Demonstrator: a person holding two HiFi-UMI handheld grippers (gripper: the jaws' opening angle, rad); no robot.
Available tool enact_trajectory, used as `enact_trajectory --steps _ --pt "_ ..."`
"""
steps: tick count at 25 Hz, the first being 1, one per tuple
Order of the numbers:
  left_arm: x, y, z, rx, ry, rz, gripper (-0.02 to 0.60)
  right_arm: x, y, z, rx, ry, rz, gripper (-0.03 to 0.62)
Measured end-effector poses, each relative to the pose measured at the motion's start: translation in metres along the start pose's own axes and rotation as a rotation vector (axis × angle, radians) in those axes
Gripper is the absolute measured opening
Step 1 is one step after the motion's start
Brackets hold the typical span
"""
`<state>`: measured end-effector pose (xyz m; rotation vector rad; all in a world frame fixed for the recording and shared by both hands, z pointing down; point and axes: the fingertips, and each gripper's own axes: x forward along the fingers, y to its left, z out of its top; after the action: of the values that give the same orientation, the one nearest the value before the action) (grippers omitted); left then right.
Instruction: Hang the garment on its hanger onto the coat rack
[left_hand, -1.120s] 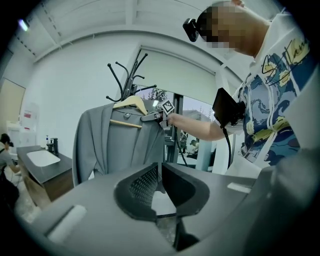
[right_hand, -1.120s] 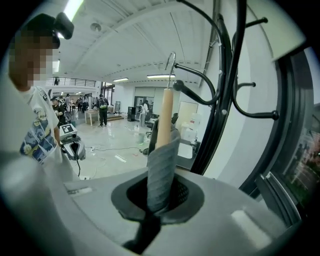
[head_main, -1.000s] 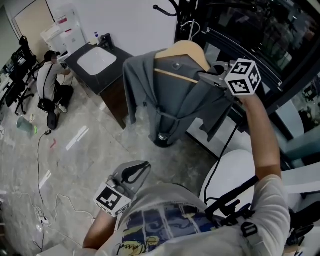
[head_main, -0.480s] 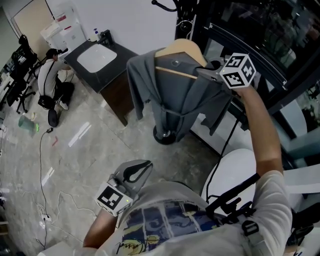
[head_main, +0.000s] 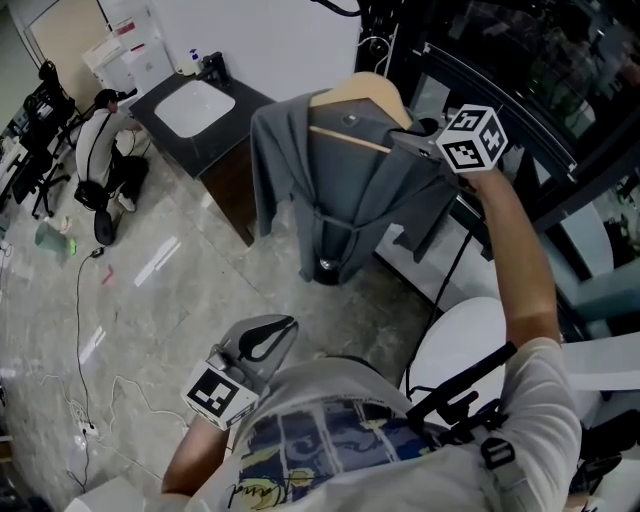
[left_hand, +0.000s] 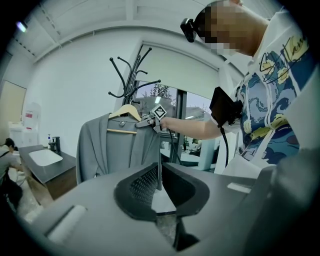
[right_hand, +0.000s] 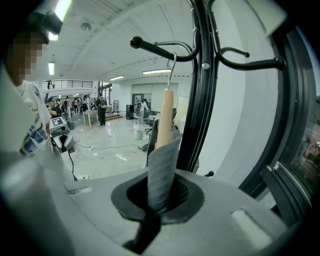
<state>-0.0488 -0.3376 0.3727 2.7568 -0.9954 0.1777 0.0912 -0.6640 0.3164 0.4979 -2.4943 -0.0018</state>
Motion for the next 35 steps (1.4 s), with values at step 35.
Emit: enact_trajectory --steps 35 --pt "-0.056 -0.033 -0.011 -0.006 0.003 -0.022 0.031 -0.078 0.006 0.013 -0.029 -0.118 -0.279 0.173"
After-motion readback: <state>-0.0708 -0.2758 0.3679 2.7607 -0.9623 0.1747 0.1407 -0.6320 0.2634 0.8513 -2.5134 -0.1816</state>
